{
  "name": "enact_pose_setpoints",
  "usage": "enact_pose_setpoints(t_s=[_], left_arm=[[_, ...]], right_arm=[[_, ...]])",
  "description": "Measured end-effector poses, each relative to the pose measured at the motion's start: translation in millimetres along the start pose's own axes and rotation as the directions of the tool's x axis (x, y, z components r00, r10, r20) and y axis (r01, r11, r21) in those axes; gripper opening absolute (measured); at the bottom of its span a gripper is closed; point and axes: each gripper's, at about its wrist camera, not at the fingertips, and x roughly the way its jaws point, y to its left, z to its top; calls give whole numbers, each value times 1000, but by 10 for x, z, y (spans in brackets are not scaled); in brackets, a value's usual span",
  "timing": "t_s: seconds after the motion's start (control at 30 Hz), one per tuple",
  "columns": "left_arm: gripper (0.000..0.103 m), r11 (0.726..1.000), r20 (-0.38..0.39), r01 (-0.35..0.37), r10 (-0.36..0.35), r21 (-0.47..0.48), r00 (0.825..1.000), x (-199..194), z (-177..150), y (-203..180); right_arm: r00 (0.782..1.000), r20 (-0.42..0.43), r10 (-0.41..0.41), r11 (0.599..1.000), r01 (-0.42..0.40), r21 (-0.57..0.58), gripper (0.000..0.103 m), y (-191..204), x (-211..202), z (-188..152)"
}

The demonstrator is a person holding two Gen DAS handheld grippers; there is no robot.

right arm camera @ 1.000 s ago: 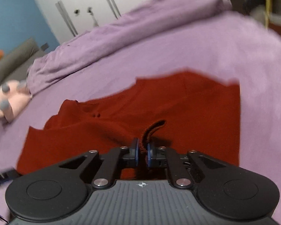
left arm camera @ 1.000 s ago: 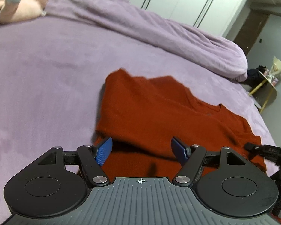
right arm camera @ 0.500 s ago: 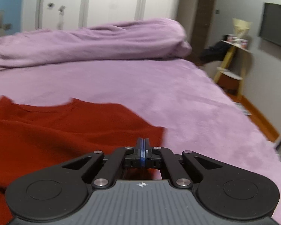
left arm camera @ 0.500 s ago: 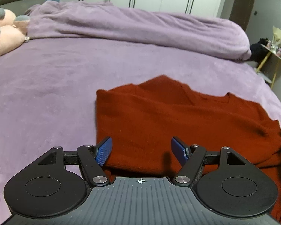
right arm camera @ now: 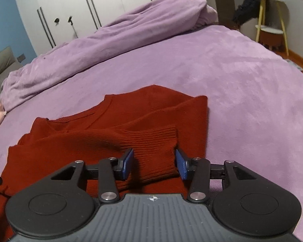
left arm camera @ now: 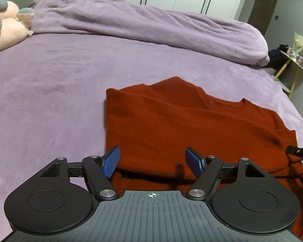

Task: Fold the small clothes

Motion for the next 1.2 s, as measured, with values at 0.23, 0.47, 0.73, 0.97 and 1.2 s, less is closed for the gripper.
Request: enact_pose_setpoints(t_s=[0.23,0.47,0.73,0.97,1.2], left_arm=[[77,1000,6,13,-13,11,1000,-13,48,-89],[77,999,26,-6,5,42,1000,-15,112,-144],[77,999,84,49,-48,-11,995,154,302,-246],[77,995,48,-62,58,74,997,580,297,-334],[83,985,18,-172,173,-15,985,580,180,95]], right_arm=[[989,109,-100,980,117,-163,1,261,-85,64],[938,92,-335,930,345,-129,2,141,85,45],[963,64,263,965,-263,-5,23,889,177,55],[983,66,170,985,-166,-53,22,774,609,10],[988,136,-76,997,77,-1,4,-144,239,28]])
